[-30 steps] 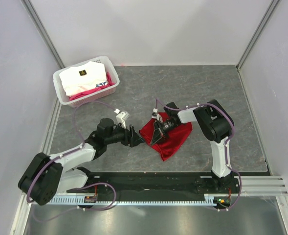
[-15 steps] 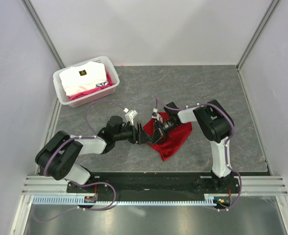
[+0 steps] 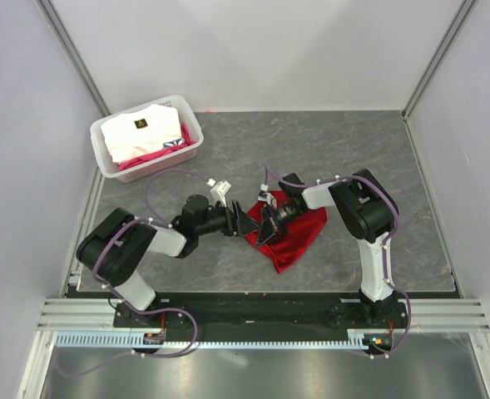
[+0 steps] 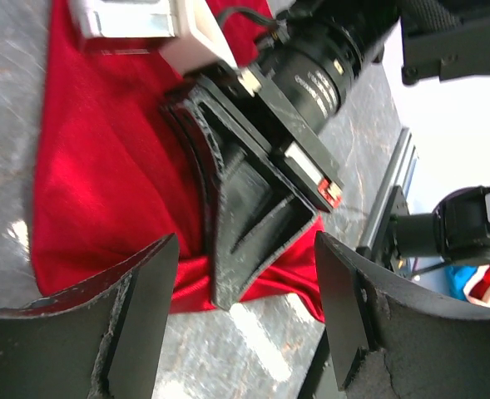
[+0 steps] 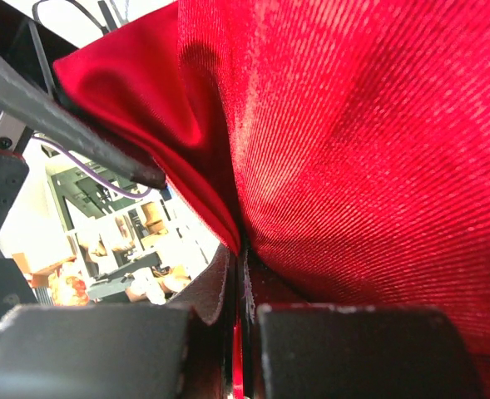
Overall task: Fold the napkin, place the utensils inside, and roll it up
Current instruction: Roll the napkin with the utensil
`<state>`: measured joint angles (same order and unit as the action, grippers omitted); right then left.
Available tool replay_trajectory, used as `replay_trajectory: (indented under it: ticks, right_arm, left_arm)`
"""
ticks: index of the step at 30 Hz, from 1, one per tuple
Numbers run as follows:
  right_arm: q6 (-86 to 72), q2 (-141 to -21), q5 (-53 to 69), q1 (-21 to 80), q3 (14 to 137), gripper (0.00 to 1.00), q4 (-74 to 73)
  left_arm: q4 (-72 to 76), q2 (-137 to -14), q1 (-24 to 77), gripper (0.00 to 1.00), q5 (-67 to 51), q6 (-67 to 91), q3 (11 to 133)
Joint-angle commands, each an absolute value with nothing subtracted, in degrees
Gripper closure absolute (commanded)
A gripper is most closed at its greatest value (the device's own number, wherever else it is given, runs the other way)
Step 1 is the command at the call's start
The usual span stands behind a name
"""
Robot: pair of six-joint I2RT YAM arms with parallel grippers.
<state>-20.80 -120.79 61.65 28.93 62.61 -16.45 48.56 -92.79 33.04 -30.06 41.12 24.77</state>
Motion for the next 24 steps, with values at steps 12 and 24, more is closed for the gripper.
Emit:
replay_trajectory:
  ticks: [12, 24]
  right_arm:
    - [-20.8, -120.8, 51.7, 28.7, 60.6, 1.00, -14.7]
    - [-23.6, -114.5, 47.7, 28.6, 58.7, 0.85, -13.7]
  left_arm:
    - [56.1, -98.6, 32.2, 0.27, -28.0, 37.4, 26.6]
    - [55.8, -102.8, 31.7, 0.28, -26.7, 35.8, 24.7]
